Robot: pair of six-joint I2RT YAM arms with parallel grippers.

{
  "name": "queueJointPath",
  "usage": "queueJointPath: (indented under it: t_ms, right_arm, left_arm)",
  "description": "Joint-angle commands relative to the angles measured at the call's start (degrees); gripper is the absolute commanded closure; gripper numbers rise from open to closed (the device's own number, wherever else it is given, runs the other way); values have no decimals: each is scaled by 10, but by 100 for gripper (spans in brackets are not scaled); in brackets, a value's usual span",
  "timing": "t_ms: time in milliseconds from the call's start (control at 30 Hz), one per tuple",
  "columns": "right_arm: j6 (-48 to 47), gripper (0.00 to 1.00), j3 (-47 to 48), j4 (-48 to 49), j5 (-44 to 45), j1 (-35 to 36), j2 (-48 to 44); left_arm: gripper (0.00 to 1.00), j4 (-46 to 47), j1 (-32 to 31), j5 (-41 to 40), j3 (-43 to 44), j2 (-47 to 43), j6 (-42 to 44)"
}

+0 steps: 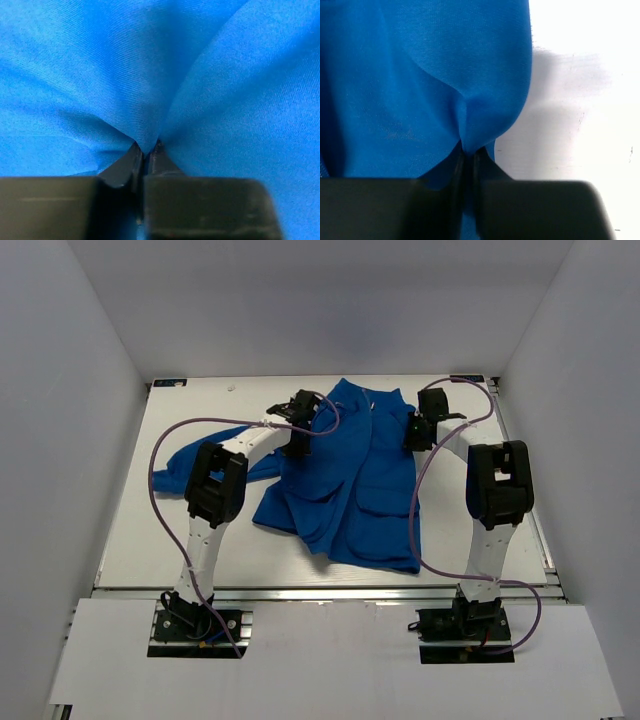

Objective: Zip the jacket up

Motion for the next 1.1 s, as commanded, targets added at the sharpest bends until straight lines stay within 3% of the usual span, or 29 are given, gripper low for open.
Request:
queueJointPath:
  t_ms: [0,33,433,600,700,733,767,800,867,900,933,967,1000,1067]
  right_arm:
    - [-6,100,22,6,19,-2,1]
    - [-7,100,26,1,31,-3,1]
    - [-44,100,44,-38,60,-57,11]
    - [-77,100,58,-37,32,-61,21]
    - [-86,93,59,-30,-5,-61,19]
    - [-86,80,60,-28,-6,-61,18]
    - [-87,75,65,-36,-6,-60,17]
    - [-87,61,71,-42,-23,-61,15]
    - [-88,54,82,-48,-32,-60,5]
    - [-89,37,82,-46,-35,-60,-10]
    - [-91,31,81,-44,-37,-61,-17]
    - [-92,24,80,-43,-36,-60,-34]
    - [-91,22,78,-42,-31,-61,-43]
    - [-91,21,74,-44,-26,-61,-57]
  left_arm:
    - [94,-22,19,-28,5,-10,6]
    - [100,-18,24,-31,5,-13,6]
    - [100,20,118,-56,-16,-24,36]
    - [100,36,125,-17,-21,-24,60]
    - [82,39,125,21,-20,-31,70]
    - [73,41,125,27,-18,-32,71]
    - [69,40,125,34,-12,-35,72]
    - [64,38,126,35,-5,-39,71]
    - [47,23,126,34,15,-45,72]
    - [40,12,125,30,36,-49,71]
    - [33,8,126,30,45,-60,71]
    - [14,6,126,32,51,-67,70]
    - [4,6,125,38,56,-85,67]
    - [2,7,126,46,53,-104,60]
